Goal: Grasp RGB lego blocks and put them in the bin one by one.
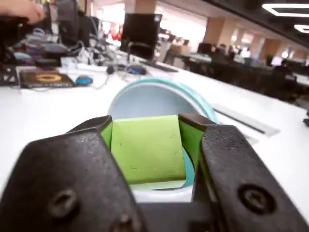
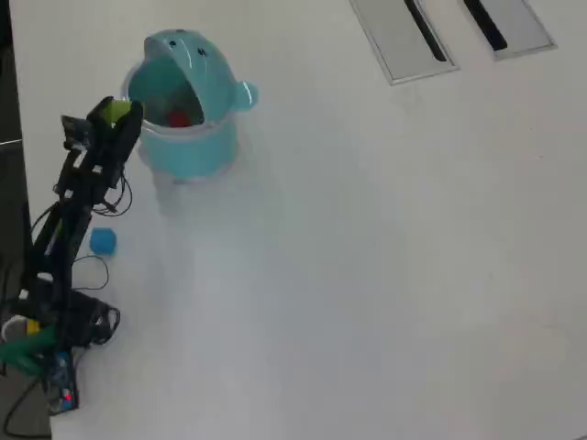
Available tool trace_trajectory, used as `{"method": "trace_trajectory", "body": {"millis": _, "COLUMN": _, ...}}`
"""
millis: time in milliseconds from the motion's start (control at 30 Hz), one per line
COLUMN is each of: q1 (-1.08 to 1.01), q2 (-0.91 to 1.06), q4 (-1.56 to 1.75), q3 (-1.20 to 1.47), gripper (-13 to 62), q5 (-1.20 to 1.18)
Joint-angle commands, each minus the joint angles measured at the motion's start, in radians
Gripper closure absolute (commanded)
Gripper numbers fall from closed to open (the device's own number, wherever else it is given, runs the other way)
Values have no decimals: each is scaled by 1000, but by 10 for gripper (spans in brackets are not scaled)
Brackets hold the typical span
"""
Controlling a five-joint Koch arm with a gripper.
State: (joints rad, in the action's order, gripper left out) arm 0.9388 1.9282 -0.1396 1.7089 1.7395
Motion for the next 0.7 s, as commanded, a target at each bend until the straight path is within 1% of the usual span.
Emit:
{"method": "trace_trajectory", "body": {"millis": 0, "q1": 15, "q2": 5, "q4": 18, "q3": -123, "gripper": 416, "q5": 32}}
{"method": "trace_trajectory", "body": {"millis": 100, "q1": 23, "q2": -106, "q4": 31, "q3": -181, "gripper": 417, "q5": 32}}
{"method": "trace_trajectory", "body": {"millis": 233, "q1": 25, "q2": -193, "q4": 60, "q3": -239, "gripper": 417, "q5": 32}}
{"method": "trace_trajectory", "body": {"millis": 367, "q1": 21, "q2": -359, "q4": 109, "q3": -367, "gripper": 417, "q5": 32}}
{"method": "trace_trajectory", "body": {"millis": 667, "q1": -5, "q2": -482, "q4": 141, "q3": -466, "gripper": 413, "q5": 34}}
